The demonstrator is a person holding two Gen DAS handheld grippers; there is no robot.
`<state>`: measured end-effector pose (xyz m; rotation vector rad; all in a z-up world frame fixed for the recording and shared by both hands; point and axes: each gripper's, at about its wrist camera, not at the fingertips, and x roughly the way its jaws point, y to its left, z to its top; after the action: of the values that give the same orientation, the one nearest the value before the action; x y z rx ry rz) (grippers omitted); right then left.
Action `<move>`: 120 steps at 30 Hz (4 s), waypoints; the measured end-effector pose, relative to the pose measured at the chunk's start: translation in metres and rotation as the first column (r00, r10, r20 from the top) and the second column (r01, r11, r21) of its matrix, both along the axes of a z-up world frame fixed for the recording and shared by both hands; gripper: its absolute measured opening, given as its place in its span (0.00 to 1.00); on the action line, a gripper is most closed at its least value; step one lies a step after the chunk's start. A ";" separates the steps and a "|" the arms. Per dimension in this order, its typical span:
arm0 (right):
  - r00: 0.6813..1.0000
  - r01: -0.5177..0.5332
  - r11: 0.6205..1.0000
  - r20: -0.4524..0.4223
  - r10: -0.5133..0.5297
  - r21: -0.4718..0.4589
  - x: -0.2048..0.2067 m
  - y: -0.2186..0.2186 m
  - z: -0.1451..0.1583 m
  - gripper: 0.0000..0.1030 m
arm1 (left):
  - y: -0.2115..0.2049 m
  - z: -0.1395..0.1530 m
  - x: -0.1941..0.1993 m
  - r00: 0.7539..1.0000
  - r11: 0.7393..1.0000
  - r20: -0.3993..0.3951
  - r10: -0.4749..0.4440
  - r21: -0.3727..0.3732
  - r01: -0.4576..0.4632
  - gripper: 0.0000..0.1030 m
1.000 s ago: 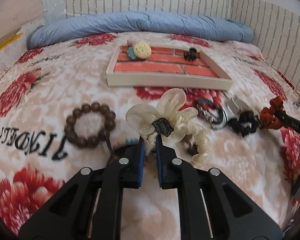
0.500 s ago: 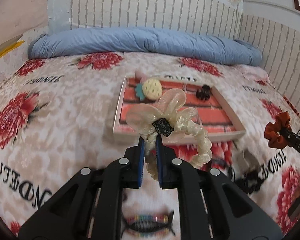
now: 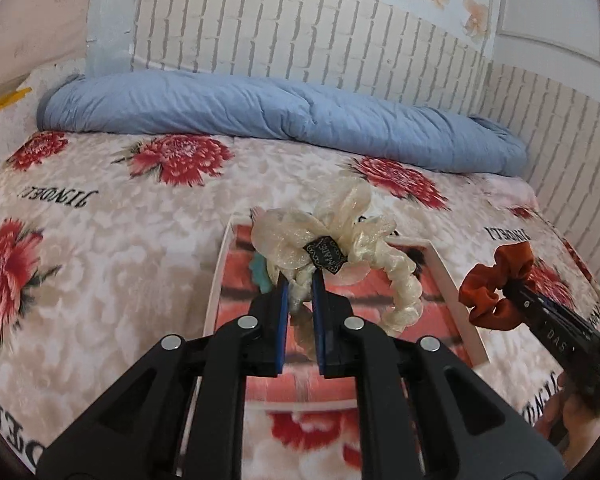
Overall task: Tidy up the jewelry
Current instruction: 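Carry both scrunchies into the tray and open both tools, then move both tools back toward the remaining jewelry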
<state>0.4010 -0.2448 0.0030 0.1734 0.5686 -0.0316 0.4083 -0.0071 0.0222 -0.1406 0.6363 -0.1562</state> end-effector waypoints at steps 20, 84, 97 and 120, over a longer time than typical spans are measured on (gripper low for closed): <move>0.987 0.026 0.997 -0.155 -0.038 -0.077 0.071 0.016 -0.061 0.17 | -0.017 -0.080 0.090 0.982 0.998 -0.189 -0.027 0.053 0.038 0.10; 0.999 0.013 0.997 -0.043 -0.016 -0.075 -0.002 -0.012 0.009 0.92 | -0.019 -0.001 0.008 1.000 0.969 -0.025 -0.001 0.246 0.008 0.95; 0.998 0.006 0.991 -0.063 -0.015 -0.135 -0.076 -0.004 -0.010 0.92 | 0.047 0.003 -0.071 0.997 0.964 -0.007 0.075 0.256 -0.071 0.95; 0.987 0.067 0.984 -0.132 -0.089 -0.165 -0.161 -0.023 -0.063 0.91 | 0.117 -0.080 -0.137 0.976 0.971 -0.141 0.165 0.198 -0.135 0.95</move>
<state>0.2400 -0.2680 -0.0603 0.0366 0.6951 -0.1665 0.2714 0.1096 -0.0577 -0.0189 0.7902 0.0625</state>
